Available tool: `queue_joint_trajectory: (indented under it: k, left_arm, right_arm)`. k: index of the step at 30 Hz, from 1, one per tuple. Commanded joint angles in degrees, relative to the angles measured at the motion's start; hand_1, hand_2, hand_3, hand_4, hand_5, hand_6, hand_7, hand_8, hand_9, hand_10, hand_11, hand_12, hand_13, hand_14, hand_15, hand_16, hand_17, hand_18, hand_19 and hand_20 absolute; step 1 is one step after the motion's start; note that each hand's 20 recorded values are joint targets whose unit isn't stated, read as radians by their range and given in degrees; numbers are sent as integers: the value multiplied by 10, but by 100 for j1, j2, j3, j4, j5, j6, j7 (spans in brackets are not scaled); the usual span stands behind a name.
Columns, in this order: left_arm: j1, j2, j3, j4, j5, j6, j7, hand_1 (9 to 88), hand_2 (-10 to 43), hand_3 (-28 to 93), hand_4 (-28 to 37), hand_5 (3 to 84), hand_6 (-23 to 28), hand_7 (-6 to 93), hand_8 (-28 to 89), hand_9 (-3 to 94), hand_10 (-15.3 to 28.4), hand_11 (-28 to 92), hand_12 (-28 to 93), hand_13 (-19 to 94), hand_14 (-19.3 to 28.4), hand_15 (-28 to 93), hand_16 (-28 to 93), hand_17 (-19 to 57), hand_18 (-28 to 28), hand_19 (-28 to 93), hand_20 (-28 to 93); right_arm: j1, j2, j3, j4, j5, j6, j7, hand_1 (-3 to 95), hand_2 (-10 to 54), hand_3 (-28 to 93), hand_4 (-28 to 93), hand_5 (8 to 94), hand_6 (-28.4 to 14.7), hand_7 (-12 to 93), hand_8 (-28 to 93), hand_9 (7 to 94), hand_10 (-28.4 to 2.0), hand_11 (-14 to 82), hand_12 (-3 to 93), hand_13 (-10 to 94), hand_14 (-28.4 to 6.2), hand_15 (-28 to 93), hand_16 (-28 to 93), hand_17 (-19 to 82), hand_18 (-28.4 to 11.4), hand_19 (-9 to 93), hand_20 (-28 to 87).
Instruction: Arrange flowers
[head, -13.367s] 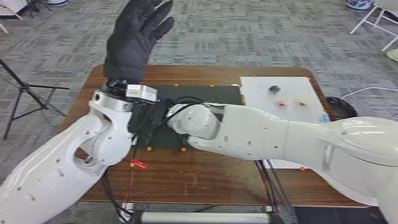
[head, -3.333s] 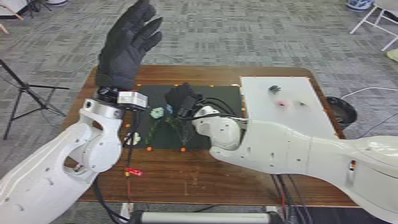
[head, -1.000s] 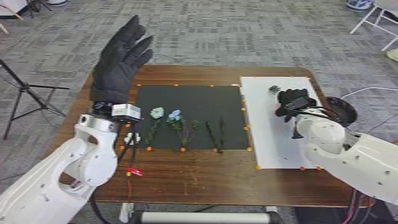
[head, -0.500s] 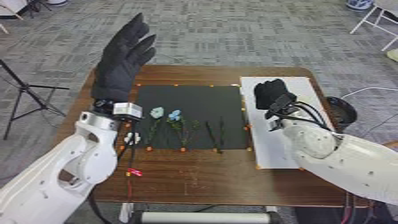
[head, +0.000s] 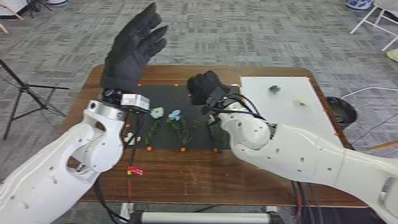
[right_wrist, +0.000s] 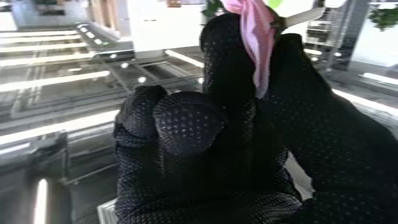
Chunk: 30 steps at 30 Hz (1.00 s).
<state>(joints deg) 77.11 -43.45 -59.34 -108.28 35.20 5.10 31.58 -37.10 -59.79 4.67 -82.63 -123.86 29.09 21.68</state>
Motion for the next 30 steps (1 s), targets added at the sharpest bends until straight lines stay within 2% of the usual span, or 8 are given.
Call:
queue_joint_trajectory:
  k: [1, 4, 9, 11, 15, 17, 24, 30]
  left_arm:
    - [-158, -228, 122, -25, 72, -207, -96, 252, -47, 678, -269, 261, 12, 151, -71, 202, 95, 143, 198, 161, 136, 178, 78, -125, 188, 321, 126]
    - [-113, -208, 106, -88, 62, -205, -77, 250, -49, 681, -268, 261, 12, 151, -70, 202, 95, 143, 197, 160, 135, 175, 78, -125, 188, 321, 126]
    - [-123, -233, 142, -90, 44, -199, -33, 250, -49, 680, -268, 262, 12, 151, -71, 202, 95, 142, 198, 159, 135, 174, 79, -125, 187, 319, 125]
    - [-6, -261, 98, -140, 45, -136, 3, 251, -49, 680, -268, 262, 12, 151, -71, 202, 94, 142, 198, 159, 134, 173, 80, -125, 187, 319, 125]
    - [-35, -358, 146, -87, 26, -177, -18, 251, -48, 679, -268, 261, 11, 151, -71, 202, 96, 143, 198, 160, 135, 174, 80, -125, 188, 319, 126]
    - [-36, -357, 147, -92, 38, -212, -18, 250, -49, 680, -268, 262, 11, 151, -71, 202, 96, 142, 198, 160, 135, 174, 80, -125, 188, 319, 125]
    - [-15, -322, 123, -109, 25, -168, 0, 250, -50, 681, -268, 261, 11, 151, -71, 202, 95, 142, 198, 160, 134, 175, 81, -125, 187, 318, 125]
    - [-34, -324, 128, -83, 23, -167, -6, 249, -50, 681, -268, 262, 10, 153, -71, 202, 96, 141, 198, 160, 135, 175, 81, -124, 187, 317, 125]
  right_arm:
    - [-102, -225, -144, 56, -123, -311, -20, 495, -95, 846, -282, 778, 18, 375, -9, 893, -41, 211, 474, 726, -48, 770, 260, 364, -178, 850, 463]
    - [-63, -251, -277, 69, -165, -363, 91, 495, -95, 845, -281, 779, 18, 375, -11, 893, -41, 208, 472, 724, -49, 771, 261, 363, -178, 850, 464]
    - [59, -361, -532, 287, -136, -360, 179, 494, -95, 845, -281, 776, 20, 376, -13, 893, -41, 205, 469, 722, -48, 772, 262, 359, -178, 849, 466]
    - [46, -448, -546, 364, -138, -365, 193, 493, -95, 845, -281, 775, 21, 378, -14, 892, -41, 204, 469, 722, -49, 772, 262, 359, -179, 849, 467]
    - [110, -572, -635, 505, -274, -269, 330, 493, -95, 844, -281, 772, 22, 380, -16, 892, -40, 204, 468, 723, -48, 773, 262, 358, -179, 849, 468]
    - [110, -584, -636, 526, -364, -252, 391, 493, -95, 844, -281, 772, 22, 380, -18, 892, -40, 203, 467, 722, -48, 774, 263, 359, -179, 849, 468]
    - [51, -483, -537, 399, -259, -286, 344, 451, -95, 820, -282, 748, 28, 374, -17, 878, -42, 177, 450, 713, -48, 780, 267, 347, -181, 850, 474]
    - [76, -406, -527, 379, -263, -290, 329, 404, -95, 792, -283, 723, 20, 355, -12, 828, -58, 257, 375, 694, -55, 790, 266, 333, -181, 844, 485]
